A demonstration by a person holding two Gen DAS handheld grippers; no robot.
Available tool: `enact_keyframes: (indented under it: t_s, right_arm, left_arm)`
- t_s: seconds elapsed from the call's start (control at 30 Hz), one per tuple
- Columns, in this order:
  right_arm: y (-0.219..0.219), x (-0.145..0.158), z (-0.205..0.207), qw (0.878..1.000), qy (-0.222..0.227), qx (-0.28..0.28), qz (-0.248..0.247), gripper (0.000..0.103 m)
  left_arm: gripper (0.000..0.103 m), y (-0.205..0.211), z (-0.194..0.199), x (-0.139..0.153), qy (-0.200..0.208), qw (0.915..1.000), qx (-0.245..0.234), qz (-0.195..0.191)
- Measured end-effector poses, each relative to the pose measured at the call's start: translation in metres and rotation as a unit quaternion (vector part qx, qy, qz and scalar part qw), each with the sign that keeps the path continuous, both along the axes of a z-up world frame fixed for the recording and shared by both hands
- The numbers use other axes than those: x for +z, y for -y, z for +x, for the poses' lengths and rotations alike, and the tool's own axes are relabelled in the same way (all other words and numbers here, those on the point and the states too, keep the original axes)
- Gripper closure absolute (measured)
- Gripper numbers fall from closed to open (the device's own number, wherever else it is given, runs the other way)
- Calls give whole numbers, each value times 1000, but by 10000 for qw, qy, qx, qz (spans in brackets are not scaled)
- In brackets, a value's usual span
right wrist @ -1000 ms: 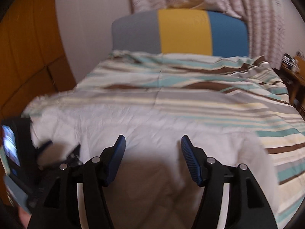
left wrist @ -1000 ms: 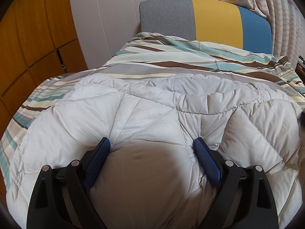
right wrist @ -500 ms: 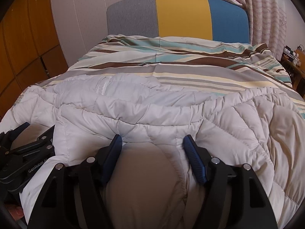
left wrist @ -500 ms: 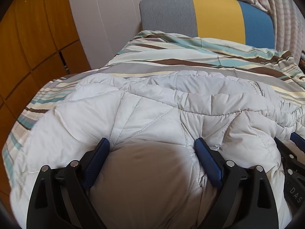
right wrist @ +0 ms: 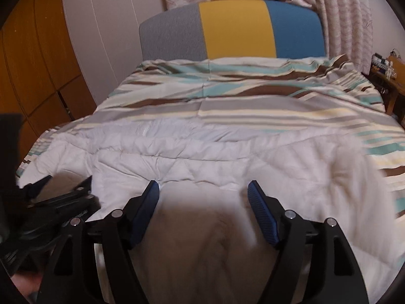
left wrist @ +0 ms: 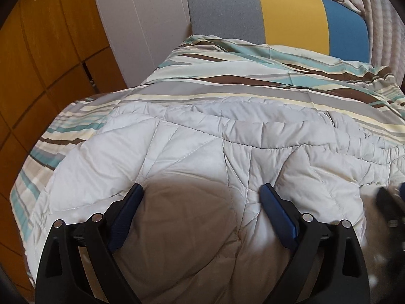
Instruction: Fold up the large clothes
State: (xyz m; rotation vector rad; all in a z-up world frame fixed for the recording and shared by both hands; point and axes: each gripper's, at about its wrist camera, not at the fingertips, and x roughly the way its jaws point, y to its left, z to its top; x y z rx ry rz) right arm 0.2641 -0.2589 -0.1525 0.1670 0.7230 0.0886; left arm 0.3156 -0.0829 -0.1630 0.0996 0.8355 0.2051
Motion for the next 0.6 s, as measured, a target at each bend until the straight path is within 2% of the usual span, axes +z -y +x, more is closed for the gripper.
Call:
enact_keyframes:
  t_s: [0.17,0.3,0.47,0.6]
  right_arm:
    - [34,11,-6,9982,-83,-481,-343,31]
    - [58,-19,3,9968,-422,-676,41,30]
    - [48,-29,5,9968,-313,-710,-213,27]
    - [49,-35,8,9967,-303,-739,-109,27]
  left_arm:
    - [6,4,0,-4,52,9998,20,184]
    - [6,6,-2,-11,168,9996,-40,220]
    - [5,3,3,-19,146,9997,-65,162]
    - [5,8,7,-25,114,9995,-63,290]
